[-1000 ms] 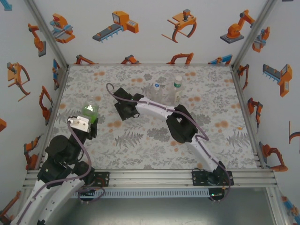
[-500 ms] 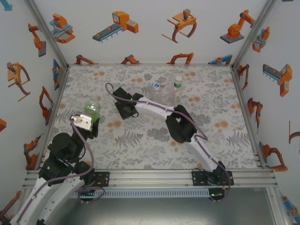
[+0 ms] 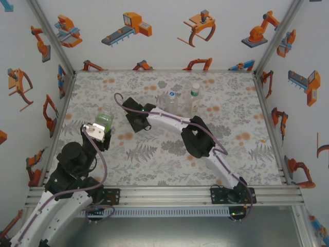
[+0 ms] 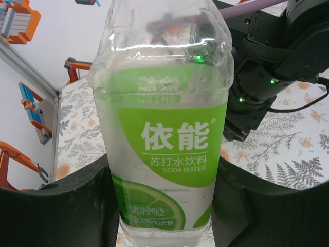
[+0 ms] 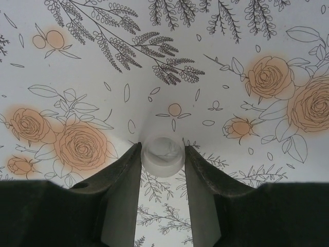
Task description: Screw on the bottle caps
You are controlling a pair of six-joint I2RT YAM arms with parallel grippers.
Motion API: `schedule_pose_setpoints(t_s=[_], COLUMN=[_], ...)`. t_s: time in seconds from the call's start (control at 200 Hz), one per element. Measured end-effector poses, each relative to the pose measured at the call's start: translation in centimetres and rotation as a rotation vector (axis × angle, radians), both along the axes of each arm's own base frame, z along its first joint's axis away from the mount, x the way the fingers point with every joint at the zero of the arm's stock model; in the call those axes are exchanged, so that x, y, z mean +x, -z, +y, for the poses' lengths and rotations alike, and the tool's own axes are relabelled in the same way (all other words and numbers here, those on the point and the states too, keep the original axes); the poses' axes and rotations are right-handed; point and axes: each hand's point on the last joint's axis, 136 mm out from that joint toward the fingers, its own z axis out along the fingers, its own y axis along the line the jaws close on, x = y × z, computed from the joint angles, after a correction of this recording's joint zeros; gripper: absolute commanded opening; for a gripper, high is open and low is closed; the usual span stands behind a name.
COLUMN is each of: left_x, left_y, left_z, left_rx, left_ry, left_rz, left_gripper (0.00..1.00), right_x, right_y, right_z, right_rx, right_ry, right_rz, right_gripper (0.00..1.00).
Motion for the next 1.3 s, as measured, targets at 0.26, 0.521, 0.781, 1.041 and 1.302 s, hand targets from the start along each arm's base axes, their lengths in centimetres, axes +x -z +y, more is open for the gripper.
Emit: schedule_pose_setpoints(t_s=[0.26, 0.521, 0.781, 1.041, 1.302], left_x=[0.7, 1.1, 2.6, 4.4, 5.3], left_y=[1.4, 2.7, 3.5, 3.1, 3.0], left_z=[-1.7, -3.7, -6.8, -9.8, -10.0], left_rx=[0.036, 0.061, 0.089, 0.071, -0.07], left_ry=[0.059, 0.141, 0.242, 0.384, 0.519], left_rz=[0.056, 0.111, 0.169, 0.176, 0.232], left_gripper=[0.0, 0.0, 0.0, 0.0, 0.0], right_x=[-2.1, -5.3, -9.4, -12.4, -12.3], right_y=[-1.7, -4.9, -2.7, 0.4, 0.9], right_z=[-3.8, -9.5, -17.0, -21.8, -21.8], right_rx=[-0.042, -0.009, -0.045, -0.081, -0.06], right_ry=[0.015, 0.074, 0.197, 0.309, 0.349], right_rz=[-0.001, -0.017, 0.037, 0.088, 0.087], right_gripper=[0.34, 0.32, 0.32, 0.32, 0.4])
